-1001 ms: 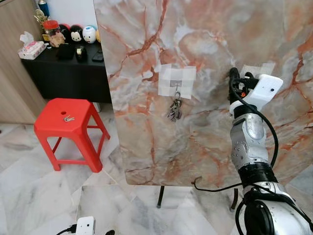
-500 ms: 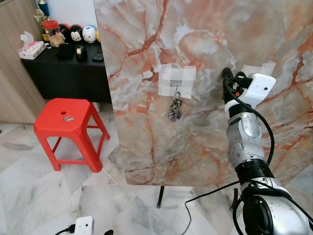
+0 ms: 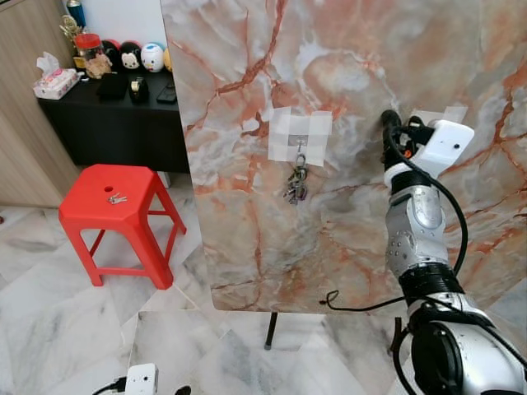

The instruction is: Hang keys on a hook

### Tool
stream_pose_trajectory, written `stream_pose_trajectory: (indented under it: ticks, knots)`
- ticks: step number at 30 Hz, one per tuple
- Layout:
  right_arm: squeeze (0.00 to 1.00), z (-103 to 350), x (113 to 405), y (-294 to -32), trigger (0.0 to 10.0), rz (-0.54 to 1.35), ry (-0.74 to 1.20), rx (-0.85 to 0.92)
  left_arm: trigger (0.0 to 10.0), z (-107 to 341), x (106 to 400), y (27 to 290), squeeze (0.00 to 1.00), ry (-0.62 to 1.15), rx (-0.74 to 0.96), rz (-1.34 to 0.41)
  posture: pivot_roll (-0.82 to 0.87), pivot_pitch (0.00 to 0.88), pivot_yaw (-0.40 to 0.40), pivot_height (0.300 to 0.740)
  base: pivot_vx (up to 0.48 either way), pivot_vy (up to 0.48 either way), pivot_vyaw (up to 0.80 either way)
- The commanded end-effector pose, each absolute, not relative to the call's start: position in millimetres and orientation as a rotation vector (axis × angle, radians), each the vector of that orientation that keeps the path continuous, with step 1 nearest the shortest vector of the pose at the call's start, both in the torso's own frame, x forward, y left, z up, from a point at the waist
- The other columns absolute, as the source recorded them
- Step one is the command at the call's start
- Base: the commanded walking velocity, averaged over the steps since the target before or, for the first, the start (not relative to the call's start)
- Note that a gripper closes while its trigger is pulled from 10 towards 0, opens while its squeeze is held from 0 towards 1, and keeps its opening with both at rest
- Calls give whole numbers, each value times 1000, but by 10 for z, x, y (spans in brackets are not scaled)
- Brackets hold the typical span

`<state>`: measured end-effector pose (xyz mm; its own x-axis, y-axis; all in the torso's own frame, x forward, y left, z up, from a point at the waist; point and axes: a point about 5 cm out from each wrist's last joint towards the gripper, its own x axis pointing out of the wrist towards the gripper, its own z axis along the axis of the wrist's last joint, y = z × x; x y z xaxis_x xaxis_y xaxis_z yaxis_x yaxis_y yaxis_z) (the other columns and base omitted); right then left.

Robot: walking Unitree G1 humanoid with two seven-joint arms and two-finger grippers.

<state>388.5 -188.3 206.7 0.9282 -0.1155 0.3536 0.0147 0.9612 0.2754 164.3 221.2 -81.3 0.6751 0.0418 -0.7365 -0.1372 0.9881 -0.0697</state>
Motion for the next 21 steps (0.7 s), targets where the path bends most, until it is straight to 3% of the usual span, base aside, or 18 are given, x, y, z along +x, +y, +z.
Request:
stream_pose_trajectory:
  ticks: [1,21]
  knots:
    - [0,2128,3897,-1964,10000,-97,-394,287,10000,-836,1600,2202,0,845,-119,93,111,67,-39,740,0,0,0]
    - [0,2081,3928,-1940,10000,-75,-347,286,10000,-833,1598,2221,0,845,-110,91,116,73,-35,740,0,0,0]
